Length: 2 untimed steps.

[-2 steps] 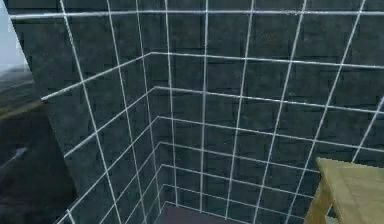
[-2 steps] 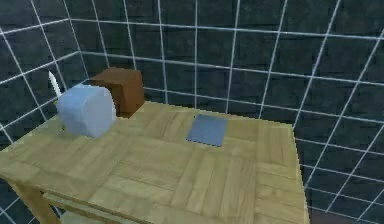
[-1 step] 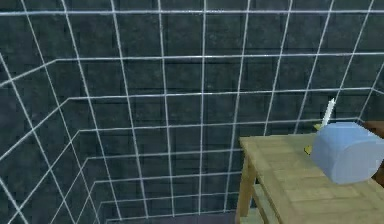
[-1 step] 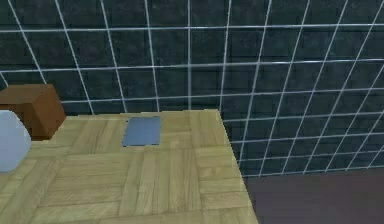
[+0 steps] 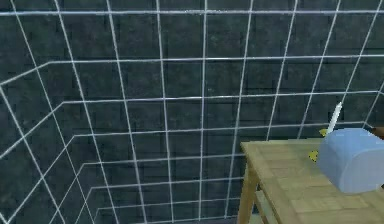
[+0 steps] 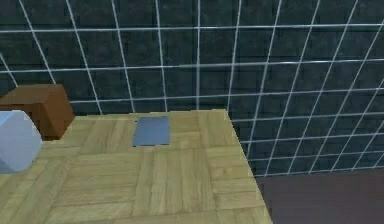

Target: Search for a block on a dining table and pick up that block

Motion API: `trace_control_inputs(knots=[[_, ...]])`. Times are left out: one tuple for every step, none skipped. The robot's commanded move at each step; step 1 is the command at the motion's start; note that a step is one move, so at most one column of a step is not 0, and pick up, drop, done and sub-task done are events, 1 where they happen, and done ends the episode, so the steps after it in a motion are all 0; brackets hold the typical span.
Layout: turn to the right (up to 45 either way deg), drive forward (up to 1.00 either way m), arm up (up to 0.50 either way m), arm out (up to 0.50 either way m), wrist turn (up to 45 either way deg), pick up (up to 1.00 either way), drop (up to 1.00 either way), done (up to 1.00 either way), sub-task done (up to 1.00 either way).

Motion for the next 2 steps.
trace_control_inputs(knots=[[-42.0,0.0,0.0,0.0,0.0,0.0,0.0,0.0,0.0],[45.0,0.0,0.0,0.0,0.0,0.0,0.0,0.0,0.0]])
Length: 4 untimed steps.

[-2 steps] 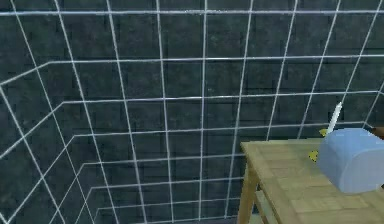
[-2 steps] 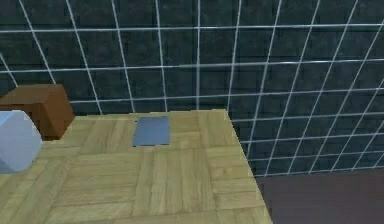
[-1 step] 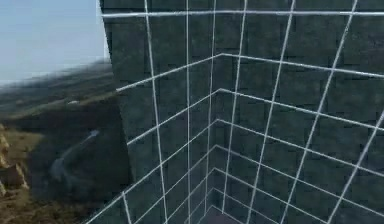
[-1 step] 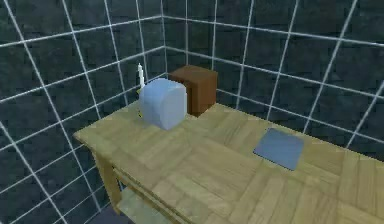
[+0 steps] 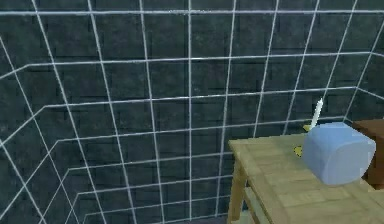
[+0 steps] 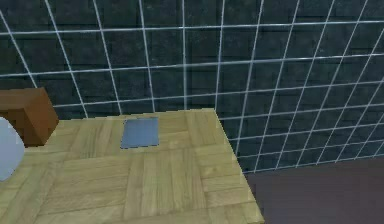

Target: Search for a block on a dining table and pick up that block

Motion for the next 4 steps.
trace_control_inputs(knots=[[9.0,0.0,0.0,0.0,0.0,0.0,0.0,0.0,0.0],[0.0,0.3,0.0,0.0,0.0,0.0,0.0,0.0,0.0],[-42.0,0.0,0.0,0.0,0.0,0.0,0.0,0.0,0.0],[0.0,0.0,0.5,0.0,0.0,0.0,0.0,0.0,0.0]])
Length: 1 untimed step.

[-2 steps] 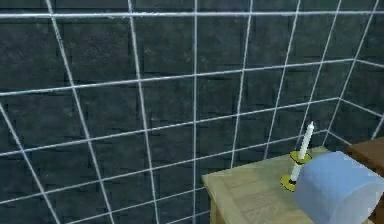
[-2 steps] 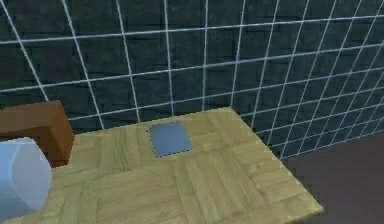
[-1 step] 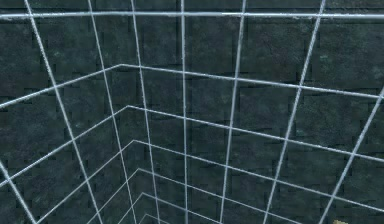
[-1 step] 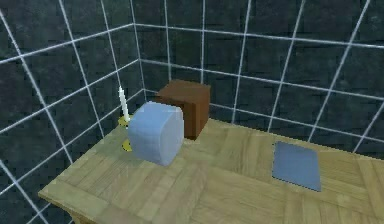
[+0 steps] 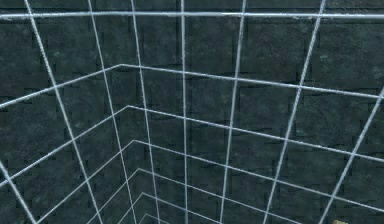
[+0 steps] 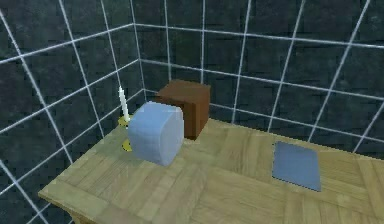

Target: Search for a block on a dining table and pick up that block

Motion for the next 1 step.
trace_control_inputs(knots=[[0.0,0.0,0.38,0.0,0.0,0.0,0.0,0.0,0.0]])
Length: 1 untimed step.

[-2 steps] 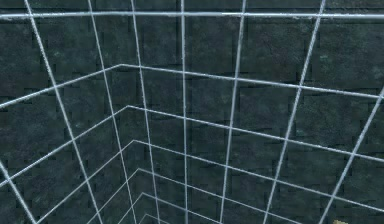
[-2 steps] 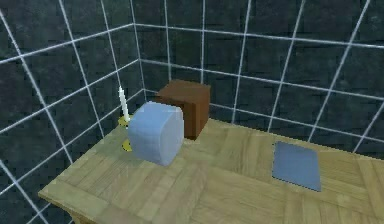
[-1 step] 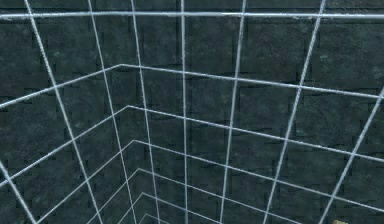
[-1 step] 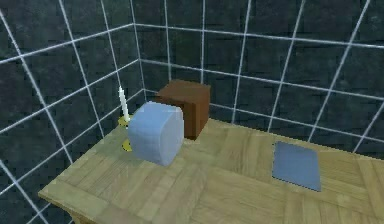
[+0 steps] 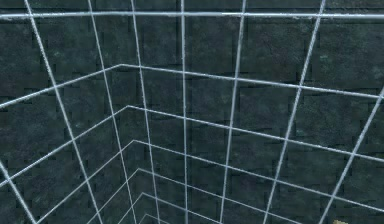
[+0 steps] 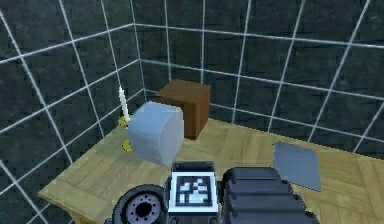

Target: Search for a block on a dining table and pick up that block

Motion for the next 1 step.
trace_control_inputs(knots=[[0.0,0.0,0.0,0.3,0.0,0.0,0.0,0.0,0.0]])
